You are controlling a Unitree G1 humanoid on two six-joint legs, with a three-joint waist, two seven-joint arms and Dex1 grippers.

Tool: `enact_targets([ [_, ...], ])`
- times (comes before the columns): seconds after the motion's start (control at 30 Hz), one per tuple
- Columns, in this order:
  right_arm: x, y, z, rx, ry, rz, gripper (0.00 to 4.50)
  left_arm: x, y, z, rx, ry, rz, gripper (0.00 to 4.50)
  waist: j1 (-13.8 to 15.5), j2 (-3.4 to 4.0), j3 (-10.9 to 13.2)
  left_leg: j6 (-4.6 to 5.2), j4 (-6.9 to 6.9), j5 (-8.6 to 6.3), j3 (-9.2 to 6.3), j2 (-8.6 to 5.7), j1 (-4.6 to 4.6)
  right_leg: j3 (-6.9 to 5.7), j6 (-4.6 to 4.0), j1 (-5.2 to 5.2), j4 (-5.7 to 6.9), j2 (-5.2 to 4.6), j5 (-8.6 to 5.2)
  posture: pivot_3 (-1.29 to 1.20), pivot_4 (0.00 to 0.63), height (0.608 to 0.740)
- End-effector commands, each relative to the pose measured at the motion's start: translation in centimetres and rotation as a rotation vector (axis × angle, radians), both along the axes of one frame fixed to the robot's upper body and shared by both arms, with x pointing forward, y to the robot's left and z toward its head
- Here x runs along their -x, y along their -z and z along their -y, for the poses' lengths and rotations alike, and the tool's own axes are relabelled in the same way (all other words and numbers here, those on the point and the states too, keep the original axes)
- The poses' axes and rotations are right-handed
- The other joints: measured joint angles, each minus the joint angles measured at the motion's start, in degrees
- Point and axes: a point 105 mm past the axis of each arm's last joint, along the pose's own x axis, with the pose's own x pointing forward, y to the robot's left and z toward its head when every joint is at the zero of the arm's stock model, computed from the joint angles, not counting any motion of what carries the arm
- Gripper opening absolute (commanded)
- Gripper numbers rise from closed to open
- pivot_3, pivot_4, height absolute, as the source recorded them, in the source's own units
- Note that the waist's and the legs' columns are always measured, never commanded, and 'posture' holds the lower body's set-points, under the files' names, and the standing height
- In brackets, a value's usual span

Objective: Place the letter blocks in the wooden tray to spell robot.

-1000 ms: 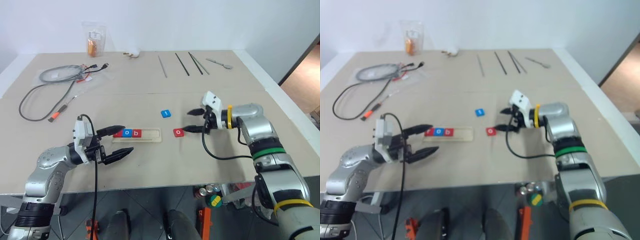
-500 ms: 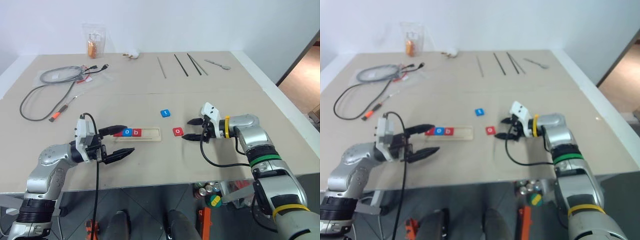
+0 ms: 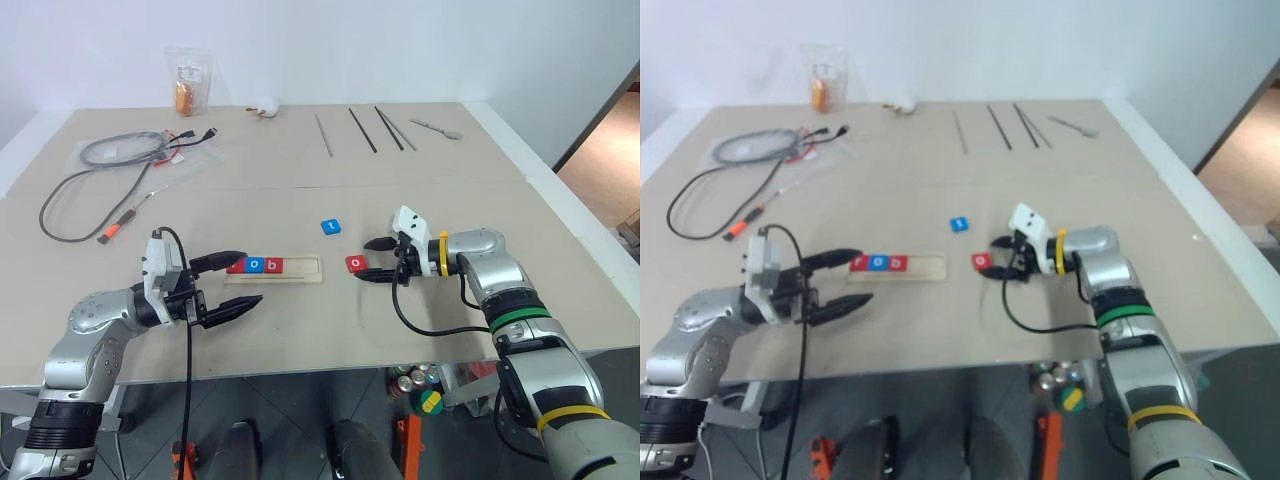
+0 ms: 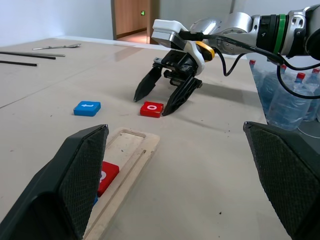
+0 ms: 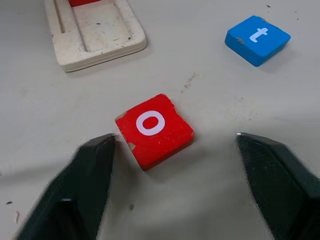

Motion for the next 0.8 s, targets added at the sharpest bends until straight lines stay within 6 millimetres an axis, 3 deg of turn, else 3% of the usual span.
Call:
enact_targets([
  [0.03, 0.2, -1.2, -1.1, -0.023, -0.057, 0.035, 2.30, 0.2, -1.1, -0.2, 0.008, -0.009, 0.044, 4.50, 0.00, 0.00, 0.00, 0.00, 0.00, 0.00, 0.00, 0.00, 0.00, 0.00, 0.00, 0.00, 0.00, 0.00, 0.00, 0.00, 0.150, 0.740],
  [0.13, 0.1, -1.2, -1.5, -0.028, -0.059, 0.033, 1.22, 0.2, -1.0, -0.2, 0.009, -0.009, 0.043, 4.50, 0.00, 0.00, 0.00, 0.00, -0.01, 0.00, 0.00, 0.00, 0.00, 0.00, 0.00, -0.01, 0.00, 0.01, 0.00, 0.00, 0.150, 0.740],
  [0.17, 0.1, -1.2, -1.5, -0.028, -0.060, 0.033, 1.14, 0.2, -1.0, -0.1, 0.010, -0.009, 0.043, 4.50, 0.02, 0.00, 0.00, 0.00, -0.01, 0.00, 0.00, 0.00, 0.00, 0.00, 0.00, -0.01, 0.00, 0.00, 0.00, 0.00, 0.150, 0.740],
  [0.43, -0.2, -1.9, -2.3, -0.029, -0.070, 0.054, 1.14, 0.0, -1.1, -0.6, 0.013, -0.026, 0.042, 4.50, 0.04, 0.00, 0.00, 0.00, 0.00, 0.00, 0.00, 0.00, 0.01, 0.00, 0.00, 0.00, 0.00, 0.00, 0.00, 0.00, 0.150, 0.740],
  [0.63, 0.7, -6.0, -5.6, -0.091, -0.195, 0.116, 1.14, -0.1, -0.6, -1.8, -0.007, -0.054, 0.024, 4.50, -0.10, 0.02, 0.01, 0.00, -0.03, 0.00, 0.00, 0.01, 0.00, 0.01, -0.02, -0.07, 0.01, 0.02, 0.02, 0.00, 0.150, 0.740],
  [0.8, 1.4, -6.1, -7.7, -0.034, -0.278, 0.118, 1.14, -0.3, -0.8, -2.2, -0.009, -0.067, 0.029, 4.50, 0.08, 0.00, 0.00, -0.01, -0.04, 0.00, -0.01, 0.01, -0.01, -0.01, -0.02, -0.04, 0.01, 0.01, -0.03, 0.00, 0.150, 0.740],
])
